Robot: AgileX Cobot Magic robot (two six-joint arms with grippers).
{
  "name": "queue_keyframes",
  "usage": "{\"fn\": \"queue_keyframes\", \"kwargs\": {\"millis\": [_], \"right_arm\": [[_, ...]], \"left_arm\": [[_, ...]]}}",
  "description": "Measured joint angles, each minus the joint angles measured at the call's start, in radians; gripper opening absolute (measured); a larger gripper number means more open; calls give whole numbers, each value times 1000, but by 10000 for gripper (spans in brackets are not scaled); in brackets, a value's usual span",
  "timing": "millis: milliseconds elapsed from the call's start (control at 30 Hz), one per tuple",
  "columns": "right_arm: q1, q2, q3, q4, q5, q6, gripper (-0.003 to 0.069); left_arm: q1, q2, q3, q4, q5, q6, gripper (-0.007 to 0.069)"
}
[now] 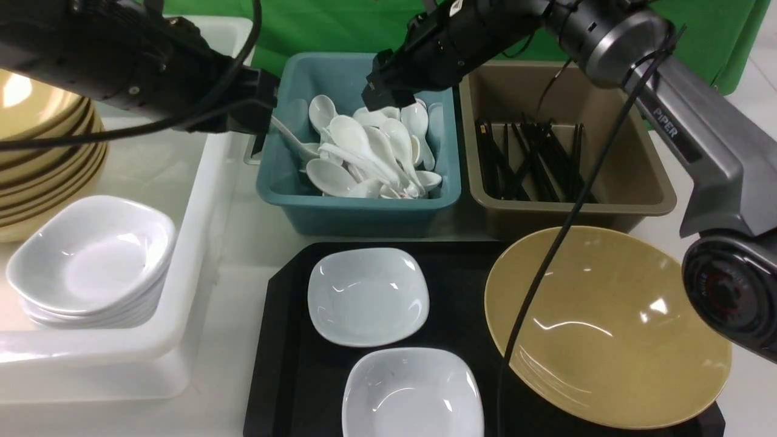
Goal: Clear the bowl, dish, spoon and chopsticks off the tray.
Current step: Use the left arm to grab the yellow noodle bowl on the left
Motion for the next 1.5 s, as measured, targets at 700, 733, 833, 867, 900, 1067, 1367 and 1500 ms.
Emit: {"fn": "queue_keyframes", "kwargs": {"millis": [700, 733, 833, 867, 900, 1067, 1367, 1500], "right_arm": [[-45, -899, 1074, -360, 53, 91, 7], [-45, -979, 1190, -360, 12, 103, 7], [-52, -1116, 1408, -361, -63, 123, 7], [-57, -1142, 1435, -361, -70, 134, 7], [-59, -1155, 1451, -361, -72, 136, 7], [-78, -1265, 1552, -365, -71, 179, 7], [-78, -1359, 1557, -365, -57, 183, 7], [-78, -1377, 1557, -365, -57, 183, 7]], "left_arm": [[-374, 134, -1, -19, 9, -67, -2], [-375, 149, -1, -20, -9, -71, 2], [-375, 205, -1, -31, -69, -71, 42], [-379, 223, -2, -32, -88, -71, 67], [-380, 227, -2, -32, -98, -71, 74], [-421, 357, -20, -36, -182, -71, 308], [-495, 519, -83, -78, -273, -73, 589], [-506, 558, -96, -95, -275, -76, 496]]}}
